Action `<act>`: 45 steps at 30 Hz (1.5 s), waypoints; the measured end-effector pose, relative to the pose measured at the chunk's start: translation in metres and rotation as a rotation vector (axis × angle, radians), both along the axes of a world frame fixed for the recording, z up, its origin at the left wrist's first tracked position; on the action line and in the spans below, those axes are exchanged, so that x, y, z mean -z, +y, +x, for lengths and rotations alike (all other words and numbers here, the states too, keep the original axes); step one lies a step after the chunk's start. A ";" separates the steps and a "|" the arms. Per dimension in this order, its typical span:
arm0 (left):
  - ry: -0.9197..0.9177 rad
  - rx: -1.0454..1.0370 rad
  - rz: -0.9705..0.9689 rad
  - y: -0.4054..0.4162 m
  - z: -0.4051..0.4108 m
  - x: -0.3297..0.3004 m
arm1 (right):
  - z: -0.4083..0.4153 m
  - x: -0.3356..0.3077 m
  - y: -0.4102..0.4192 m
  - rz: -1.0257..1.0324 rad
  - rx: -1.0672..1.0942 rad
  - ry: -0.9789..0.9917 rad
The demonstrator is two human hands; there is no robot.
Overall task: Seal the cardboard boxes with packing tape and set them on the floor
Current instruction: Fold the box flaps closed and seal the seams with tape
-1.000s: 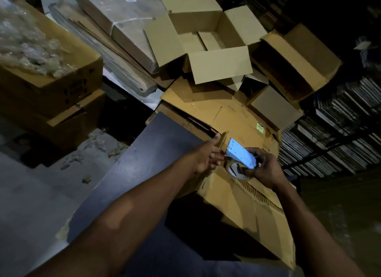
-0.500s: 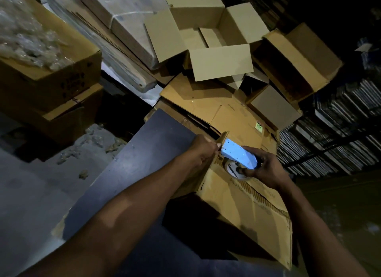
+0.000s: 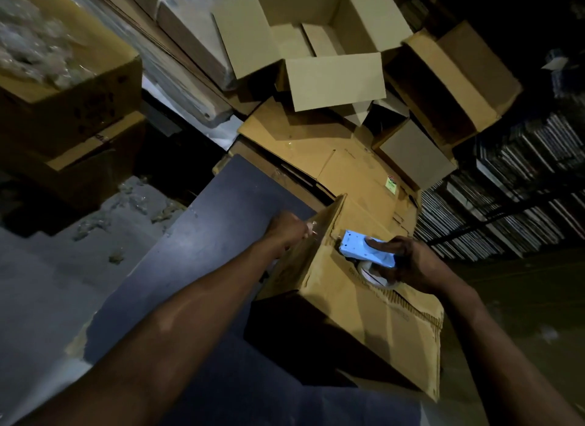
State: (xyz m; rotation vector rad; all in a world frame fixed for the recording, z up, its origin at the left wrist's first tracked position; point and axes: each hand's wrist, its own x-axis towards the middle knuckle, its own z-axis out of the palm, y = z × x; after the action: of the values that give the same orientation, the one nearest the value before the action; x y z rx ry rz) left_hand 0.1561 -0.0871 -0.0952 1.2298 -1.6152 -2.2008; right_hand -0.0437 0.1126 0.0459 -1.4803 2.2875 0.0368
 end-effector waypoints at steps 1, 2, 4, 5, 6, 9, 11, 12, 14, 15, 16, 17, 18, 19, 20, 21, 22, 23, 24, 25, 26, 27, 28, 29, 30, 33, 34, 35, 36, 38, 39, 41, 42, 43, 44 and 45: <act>0.013 -0.020 0.001 0.000 -0.001 0.000 | 0.002 -0.001 0.001 -0.004 0.022 -0.008; 0.027 -0.038 -0.006 0.000 -0.002 -0.001 | 0.004 -0.002 0.002 -0.008 0.037 -0.041; 0.044 -0.058 -0.025 0.000 -0.005 -0.003 | 0.004 -0.001 0.006 -0.021 0.026 -0.042; 0.039 -0.054 -0.028 0.001 -0.006 -0.003 | 0.007 -0.002 0.004 -0.024 0.005 -0.014; 0.031 -0.049 -0.033 0.001 -0.007 -0.001 | 0.008 -0.001 0.002 -0.015 0.043 0.005; 0.000 -0.023 -0.021 0.002 -0.008 0.009 | 0.018 -0.007 -0.010 0.051 0.128 0.046; -0.027 0.002 -0.032 0.007 -0.009 0.019 | 0.020 -0.006 -0.015 0.091 0.168 0.091; -0.044 0.020 -0.043 0.011 -0.010 0.024 | 0.002 0.003 -0.012 0.120 0.174 0.083; -0.064 0.004 -0.077 0.022 -0.014 0.029 | -0.050 0.025 0.002 0.174 0.124 0.049; -0.076 -0.024 -0.102 0.028 -0.016 0.029 | -0.051 0.026 -0.001 0.194 0.097 0.091; -0.087 -0.054 -0.113 0.032 -0.018 0.030 | -0.040 0.024 -0.006 0.244 0.081 0.079; -0.099 -0.083 -0.111 0.037 -0.020 0.030 | -0.017 0.014 -0.015 0.295 0.068 0.103; -0.106 -0.106 -0.077 0.040 -0.018 0.030 | 0.012 -0.001 -0.028 0.314 0.025 0.191; -0.107 -0.118 -0.021 0.042 -0.016 0.034 | 0.037 -0.011 -0.040 0.261 -0.013 0.272; -0.103 -0.118 0.064 0.044 -0.011 0.039 | 0.048 -0.015 -0.044 0.232 -0.038 0.302; -0.120 -0.089 0.128 0.045 -0.007 0.047 | 0.055 -0.018 -0.046 0.224 -0.074 0.332; -0.133 -0.045 0.144 0.045 -0.002 0.057 | 0.057 -0.018 -0.047 0.240 -0.091 0.336; -0.136 -0.004 0.104 0.046 0.002 0.063 | 0.060 -0.018 -0.048 0.257 -0.115 0.360; -0.147 0.004 0.033 0.047 0.005 0.067 | 0.062 -0.015 -0.049 0.272 -0.140 0.379; -0.127 -0.036 -0.025 0.047 0.007 0.067 | 0.063 -0.012 -0.050 0.267 -0.158 0.407; -0.057 -0.102 -0.054 0.045 0.008 0.062 | 0.066 -0.012 -0.052 0.243 -0.170 0.430; 0.054 -0.154 -0.061 0.044 0.009 0.053 | 0.070 -0.011 -0.055 0.219 -0.186 0.445; 0.183 -0.165 -0.069 0.044 0.010 0.043 | 0.074 -0.010 -0.056 0.209 -0.199 0.448; 0.284 -0.101 -0.078 0.045 0.010 0.033 | 0.075 -0.007 -0.057 0.211 -0.210 0.451; 0.349 0.002 -0.089 0.049 0.011 0.024 | 0.077 -0.004 -0.059 0.230 -0.213 0.443; 0.394 0.274 -0.147 0.069 0.014 0.012 | 0.076 0.005 -0.060 0.227 -0.256 0.392; 0.395 0.309 -0.155 0.072 0.018 0.013 | 0.074 0.006 -0.058 0.227 -0.256 0.373; 0.370 0.341 -0.128 0.073 0.022 0.017 | 0.071 0.007 -0.057 0.235 -0.250 0.357; 0.312 0.374 -0.057 0.070 0.027 0.018 | 0.069 0.007 -0.057 0.242 -0.242 0.339; 0.195 0.444 0.050 0.060 0.033 0.026 | 0.065 0.007 -0.054 0.230 -0.239 0.297; 0.171 0.475 0.009 0.057 0.034 0.030 | 0.063 0.006 -0.053 0.225 -0.248 0.278; 0.192 0.469 -0.182 0.053 0.029 0.032 | 0.059 0.004 -0.052 0.224 -0.262 0.259; 0.234 0.434 -0.283 0.053 0.025 0.029 | 0.057 0.002 -0.053 0.222 -0.261 0.257; 0.283 0.401 -0.388 0.054 0.020 0.024 | 0.055 0.001 -0.053 0.221 -0.261 0.268; 0.321 0.402 -0.504 0.057 0.013 0.019 | 0.055 0.000 -0.052 0.229 -0.263 0.290; 0.326 0.442 -0.627 0.059 0.007 0.014 | 0.054 0.001 -0.051 0.254 -0.271 0.317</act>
State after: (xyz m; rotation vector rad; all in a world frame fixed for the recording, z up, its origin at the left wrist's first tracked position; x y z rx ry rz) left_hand 0.1629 -0.0285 -0.1095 0.3528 -2.3131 -1.7163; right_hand 0.0106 0.0620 0.0446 -1.7307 2.1892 0.6570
